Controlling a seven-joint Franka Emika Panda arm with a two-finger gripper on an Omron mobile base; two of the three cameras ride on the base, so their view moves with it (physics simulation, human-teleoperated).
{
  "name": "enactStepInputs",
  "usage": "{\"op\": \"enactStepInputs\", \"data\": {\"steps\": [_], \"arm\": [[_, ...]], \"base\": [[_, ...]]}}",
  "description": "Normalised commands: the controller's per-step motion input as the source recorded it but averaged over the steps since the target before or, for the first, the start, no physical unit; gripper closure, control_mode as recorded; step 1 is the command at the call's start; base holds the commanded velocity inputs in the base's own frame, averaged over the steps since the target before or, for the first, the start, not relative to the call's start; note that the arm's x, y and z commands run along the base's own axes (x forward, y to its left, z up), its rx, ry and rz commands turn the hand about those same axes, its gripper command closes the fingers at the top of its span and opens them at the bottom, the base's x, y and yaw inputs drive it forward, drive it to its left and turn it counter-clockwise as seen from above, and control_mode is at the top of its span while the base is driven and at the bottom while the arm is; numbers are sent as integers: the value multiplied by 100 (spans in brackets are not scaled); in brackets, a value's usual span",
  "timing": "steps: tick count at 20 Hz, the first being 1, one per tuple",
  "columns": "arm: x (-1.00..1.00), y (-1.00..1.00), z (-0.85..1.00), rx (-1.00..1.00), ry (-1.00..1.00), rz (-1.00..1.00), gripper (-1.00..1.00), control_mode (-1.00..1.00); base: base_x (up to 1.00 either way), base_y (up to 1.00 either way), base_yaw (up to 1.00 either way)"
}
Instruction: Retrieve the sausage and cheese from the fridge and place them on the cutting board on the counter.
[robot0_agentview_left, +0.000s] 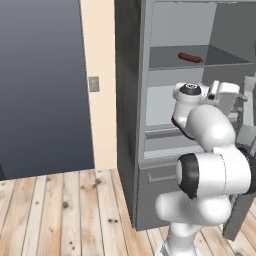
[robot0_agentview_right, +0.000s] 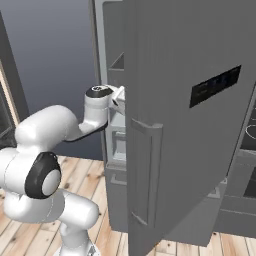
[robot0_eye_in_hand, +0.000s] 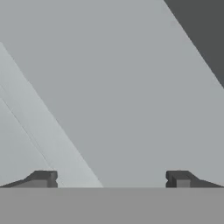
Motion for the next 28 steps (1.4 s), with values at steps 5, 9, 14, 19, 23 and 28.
{"op": "enactStepInputs", "data": {"steps": [5,9,14,19,23,28], "arm": [[-78,-91,0,-5,-8,1,-100,-100],[-34,-6,30,0,-19,1,-100,-100],[-7,52,55,2,-12,0,-100,-100],[36,74,-14,40,-1,40,-100,-100],[4,1,-96,38,-1,99,-100,-100],[7,1,-26,48,7,83,-100,-100]], "base": [[0,0,0],[0,0,0],[0,0,0],[0,0,0],[0,0,0],[0,0,0]]}}
